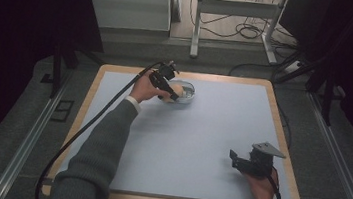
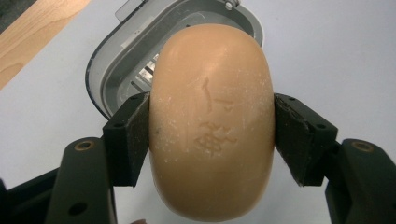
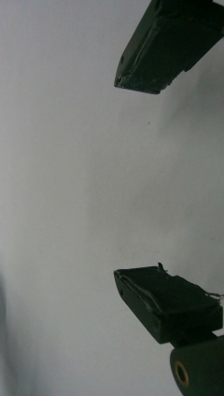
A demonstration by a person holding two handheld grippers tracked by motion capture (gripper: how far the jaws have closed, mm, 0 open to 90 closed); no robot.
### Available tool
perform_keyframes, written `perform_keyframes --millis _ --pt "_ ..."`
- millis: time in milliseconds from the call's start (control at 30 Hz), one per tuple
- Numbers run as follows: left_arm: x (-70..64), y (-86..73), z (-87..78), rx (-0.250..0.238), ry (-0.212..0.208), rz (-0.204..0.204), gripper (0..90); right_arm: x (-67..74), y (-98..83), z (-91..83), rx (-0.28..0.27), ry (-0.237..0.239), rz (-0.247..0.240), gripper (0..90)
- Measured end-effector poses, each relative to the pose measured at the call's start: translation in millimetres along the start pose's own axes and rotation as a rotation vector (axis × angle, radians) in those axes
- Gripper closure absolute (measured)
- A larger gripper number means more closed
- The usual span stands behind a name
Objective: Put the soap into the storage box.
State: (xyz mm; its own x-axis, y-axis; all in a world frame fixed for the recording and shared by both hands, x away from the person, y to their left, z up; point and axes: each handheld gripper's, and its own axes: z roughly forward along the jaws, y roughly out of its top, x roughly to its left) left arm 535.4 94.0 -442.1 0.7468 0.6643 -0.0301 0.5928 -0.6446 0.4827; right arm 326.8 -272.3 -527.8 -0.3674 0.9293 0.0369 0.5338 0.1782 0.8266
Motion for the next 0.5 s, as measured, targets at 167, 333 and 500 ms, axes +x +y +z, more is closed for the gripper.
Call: perform_keyframes --millis 167,333,500 --pt "0.9 2.7 3.2 -0.002 -0.002 -0.006 32.9 0.1 0.0 -0.1 0.001 0.000 0.003 7.6" --pt "3.6 7.8 7.5 0.006 -0.003 -0.002 32.9 0.0 0.0 -0.2 0.000 0.001 0.004 7.6" --pt "8.6 12.1 9.0 0.005 -0.006 0.000 32.9 -0.2 0.0 -0.2 -0.001 0.001 0.005 7.6"
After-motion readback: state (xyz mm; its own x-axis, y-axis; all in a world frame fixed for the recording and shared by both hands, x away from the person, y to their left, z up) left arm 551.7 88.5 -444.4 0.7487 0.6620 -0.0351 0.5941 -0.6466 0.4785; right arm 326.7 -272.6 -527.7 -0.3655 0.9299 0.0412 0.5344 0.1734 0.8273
